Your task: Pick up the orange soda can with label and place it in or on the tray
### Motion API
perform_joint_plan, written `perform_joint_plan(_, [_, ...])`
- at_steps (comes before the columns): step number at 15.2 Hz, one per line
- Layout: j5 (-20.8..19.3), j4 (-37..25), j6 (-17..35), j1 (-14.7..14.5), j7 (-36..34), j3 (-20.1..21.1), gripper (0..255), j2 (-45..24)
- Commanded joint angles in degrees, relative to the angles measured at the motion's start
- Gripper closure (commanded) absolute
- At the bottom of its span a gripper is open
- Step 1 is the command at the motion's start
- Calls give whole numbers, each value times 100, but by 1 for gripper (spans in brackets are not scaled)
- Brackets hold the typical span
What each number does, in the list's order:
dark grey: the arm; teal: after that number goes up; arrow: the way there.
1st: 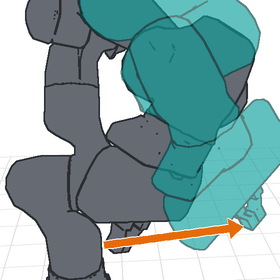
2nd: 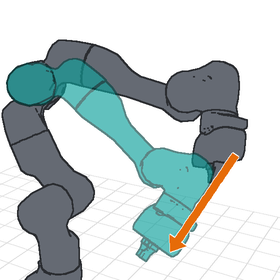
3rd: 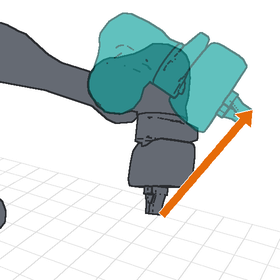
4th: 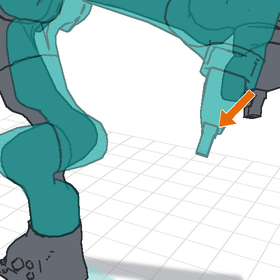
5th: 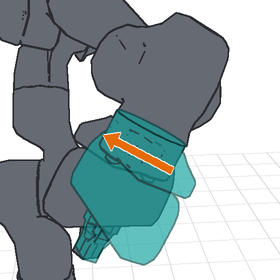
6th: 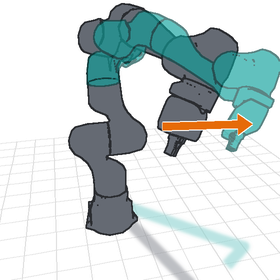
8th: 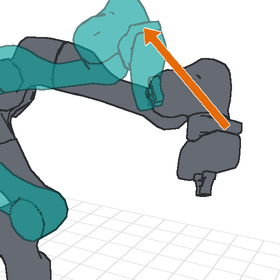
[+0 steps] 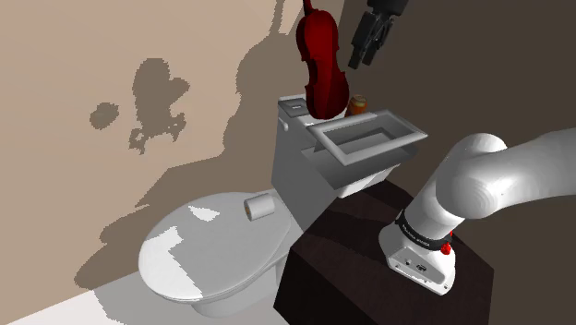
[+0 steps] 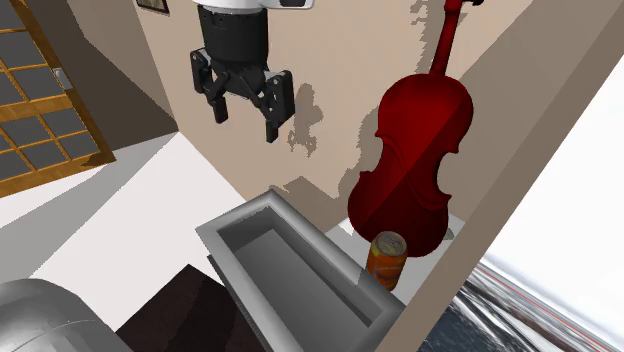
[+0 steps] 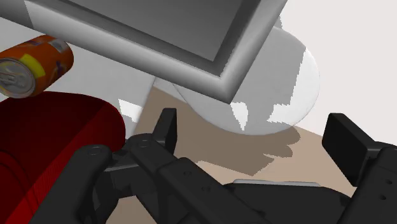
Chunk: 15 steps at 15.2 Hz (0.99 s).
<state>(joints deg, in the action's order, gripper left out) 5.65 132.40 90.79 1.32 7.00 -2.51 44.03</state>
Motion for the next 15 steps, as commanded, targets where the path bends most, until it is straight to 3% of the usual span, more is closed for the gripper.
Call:
perform_joint_plan(1, [0,0,0,0,0,0,0,0])
perform_joint_plan(15, [-1054,868,1796,559,1353,-1133,0,-973])
